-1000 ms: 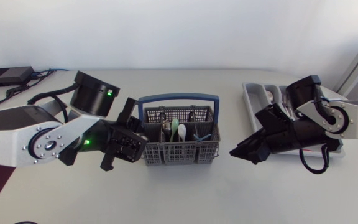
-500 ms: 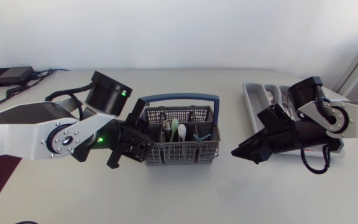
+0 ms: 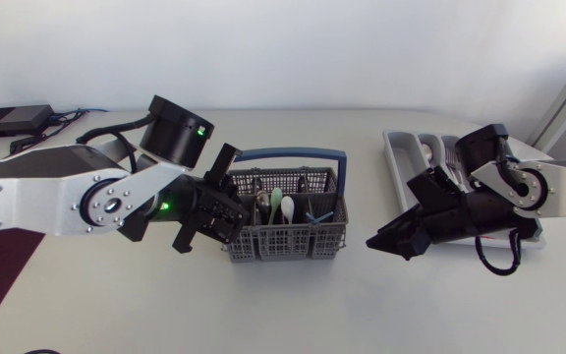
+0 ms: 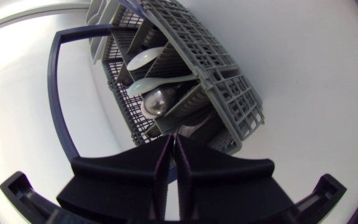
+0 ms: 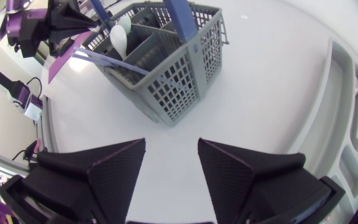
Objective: Unload the cutlery basket into the drawer organizer.
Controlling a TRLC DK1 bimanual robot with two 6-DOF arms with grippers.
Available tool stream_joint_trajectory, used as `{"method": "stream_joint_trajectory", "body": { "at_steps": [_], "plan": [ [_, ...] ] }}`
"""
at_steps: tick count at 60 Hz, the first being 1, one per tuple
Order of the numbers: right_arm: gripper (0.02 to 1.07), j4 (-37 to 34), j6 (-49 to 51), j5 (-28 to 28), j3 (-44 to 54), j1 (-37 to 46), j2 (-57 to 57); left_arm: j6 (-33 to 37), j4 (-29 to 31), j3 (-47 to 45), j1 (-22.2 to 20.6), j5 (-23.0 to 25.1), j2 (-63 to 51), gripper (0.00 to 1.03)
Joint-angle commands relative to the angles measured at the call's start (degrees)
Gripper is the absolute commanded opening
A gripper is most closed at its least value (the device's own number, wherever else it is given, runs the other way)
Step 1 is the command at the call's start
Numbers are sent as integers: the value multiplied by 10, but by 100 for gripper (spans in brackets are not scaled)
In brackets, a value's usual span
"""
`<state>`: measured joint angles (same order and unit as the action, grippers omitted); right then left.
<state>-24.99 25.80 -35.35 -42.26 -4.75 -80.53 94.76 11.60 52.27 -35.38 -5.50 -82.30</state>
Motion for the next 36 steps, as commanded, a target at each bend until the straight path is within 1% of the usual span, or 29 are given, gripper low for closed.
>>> {"method": "stream_joint_trajectory", "body": {
  "at_steps": [1,11,14,22,29,32,36],
  "plan": [
    [65,5,12,-5,13,4,-11,24,15,21,0,-7,-9,4],
    [65,5,14,-5,14,9,-9,23,52,52,-3,-6,2,4],
    [65,4,14,-5,14,9,-8,21,77,71,-7,-6,10,4],
    [65,0,14,-5,14,9,4,16,118,108,-8,-2,26,4],
    [65,-2,14,-5,18,7,23,0,156,147,-7,0,45,4],
    [65,-3,14,-4,22,6,38,-15,183,172,-7,5,57,4],
    [65,-4,14,-3,24,5,59,-28,198,190,-9,7,74,4]
  ]
}}
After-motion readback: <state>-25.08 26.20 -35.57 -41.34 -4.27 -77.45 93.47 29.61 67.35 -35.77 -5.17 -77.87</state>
